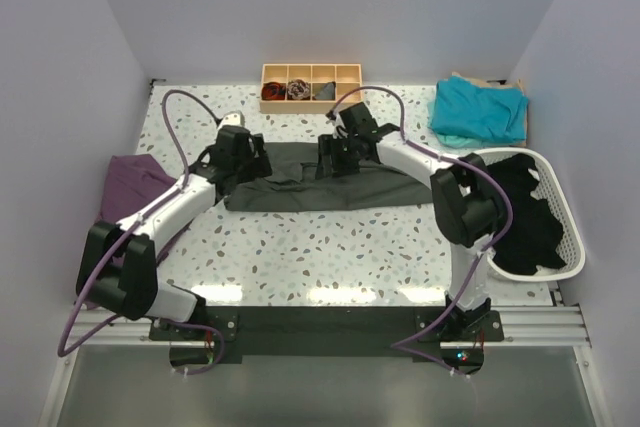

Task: Fold and stack the t-shirts
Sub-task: Fold the other side of the tshirt into a rectangle

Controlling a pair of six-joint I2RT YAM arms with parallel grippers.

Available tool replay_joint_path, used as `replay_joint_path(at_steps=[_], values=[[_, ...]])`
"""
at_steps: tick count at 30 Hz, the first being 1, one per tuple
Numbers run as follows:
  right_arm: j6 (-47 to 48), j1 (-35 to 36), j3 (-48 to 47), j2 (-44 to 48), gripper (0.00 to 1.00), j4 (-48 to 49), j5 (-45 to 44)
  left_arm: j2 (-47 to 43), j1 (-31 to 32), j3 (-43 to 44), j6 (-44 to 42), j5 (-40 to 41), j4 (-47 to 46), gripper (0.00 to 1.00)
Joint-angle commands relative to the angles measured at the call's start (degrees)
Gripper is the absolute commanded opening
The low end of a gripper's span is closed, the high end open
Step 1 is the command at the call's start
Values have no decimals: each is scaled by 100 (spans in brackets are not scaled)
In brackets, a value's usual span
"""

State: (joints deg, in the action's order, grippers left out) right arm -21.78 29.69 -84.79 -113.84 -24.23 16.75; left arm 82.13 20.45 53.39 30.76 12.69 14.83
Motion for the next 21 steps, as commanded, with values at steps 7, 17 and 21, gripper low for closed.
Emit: replay_joint_path(at_steps=[7, 17, 21], values=[[667, 546, -671, -25, 59, -275, -1111, -180, -137, -610, 18, -1240, -1385, 82], [623, 424, 121, 1118, 63, -504, -2967, 716, -129, -654, 359, -2701, -2564, 73], [517, 204, 384, 1513, 65, -513, -3117, 866, -120, -680, 544, -2859, -2643, 72]])
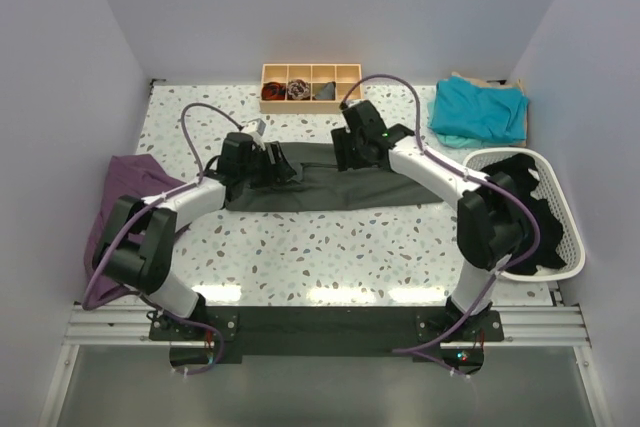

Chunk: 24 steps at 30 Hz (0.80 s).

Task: Fold and stack the t-shirts
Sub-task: Fold the other side of the tshirt into a rectangle

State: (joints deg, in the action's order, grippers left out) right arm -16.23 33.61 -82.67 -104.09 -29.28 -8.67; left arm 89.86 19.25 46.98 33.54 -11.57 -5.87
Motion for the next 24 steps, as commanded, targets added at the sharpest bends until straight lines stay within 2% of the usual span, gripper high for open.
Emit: replay_joint_path(at_steps=[1, 7, 15, 24], values=[[-47, -292, 207, 600, 65, -25, -610, 110, 0, -49, 293, -451, -582, 72], [-91, -635, 454, 882, 65, -52, -601, 189, 27, 39, 390, -320, -171, 69], [-179, -741, 612, 873, 66, -17, -522, -451, 404, 171, 355, 805, 1157, 70], [-179, -741, 621, 847, 65, -8, -460, -672, 659, -224, 750, 1403, 931, 72]])
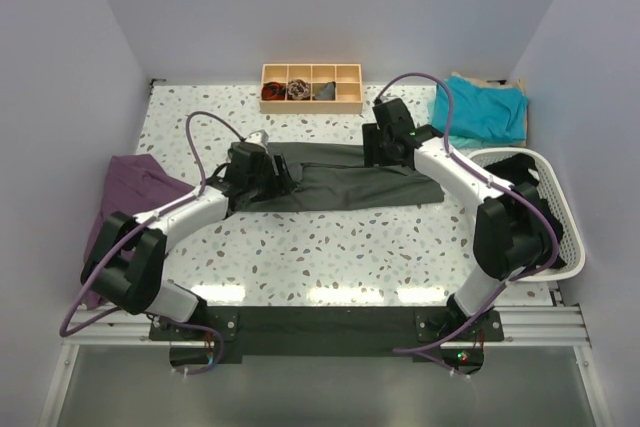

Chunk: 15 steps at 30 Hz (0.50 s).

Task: Fold and stack the t-shirts
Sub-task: Fold the other side of the tshirt into a rectangle

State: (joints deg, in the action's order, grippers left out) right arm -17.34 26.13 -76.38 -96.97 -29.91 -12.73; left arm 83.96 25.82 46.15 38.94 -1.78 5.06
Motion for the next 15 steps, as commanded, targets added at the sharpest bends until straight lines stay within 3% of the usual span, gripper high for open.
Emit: replay_joint_path(at_steps=[1, 15], values=[[-67, -3, -17, 143, 65, 38, -71, -64, 2, -176, 272, 450, -215, 72], [-32, -29, 44, 169, 65, 3, -54, 471, 54, -212, 527, 512, -1015, 64]])
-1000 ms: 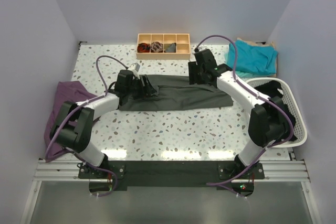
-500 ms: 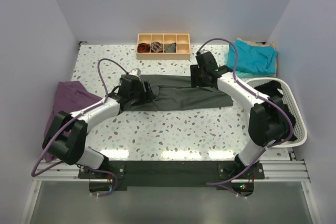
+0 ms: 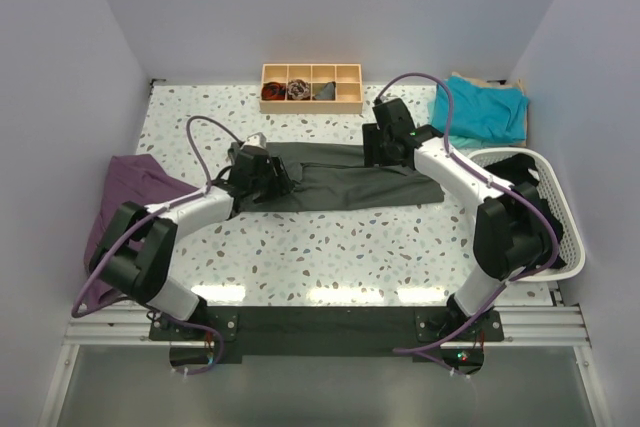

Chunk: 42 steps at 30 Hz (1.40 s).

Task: Fold and stack the t-shirts
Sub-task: Fold the other side of the tshirt into a rectangle

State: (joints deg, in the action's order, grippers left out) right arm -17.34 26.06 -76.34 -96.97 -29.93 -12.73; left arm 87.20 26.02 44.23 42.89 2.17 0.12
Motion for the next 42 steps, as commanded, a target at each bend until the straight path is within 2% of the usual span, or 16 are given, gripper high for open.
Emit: replay_joint_path(at_steps=[1, 15, 25, 32, 42], values=[[-24, -22, 40, 169, 65, 5, -54, 174, 35, -19, 131, 108, -557, 63], [-6, -49, 40, 134, 65, -65, -63, 491, 79, 7, 88, 310, -733, 41], [12, -49, 66, 82, 65, -74, -54, 675, 79, 156, -27, 547, -733, 35], [29, -40, 93, 82, 65, -74, -54, 1036, 79, 569, -176, 600, -777, 10], [12, -58, 119, 29, 65, -56, -45, 1168, 79, 1255, -422, 573, -610, 11]])
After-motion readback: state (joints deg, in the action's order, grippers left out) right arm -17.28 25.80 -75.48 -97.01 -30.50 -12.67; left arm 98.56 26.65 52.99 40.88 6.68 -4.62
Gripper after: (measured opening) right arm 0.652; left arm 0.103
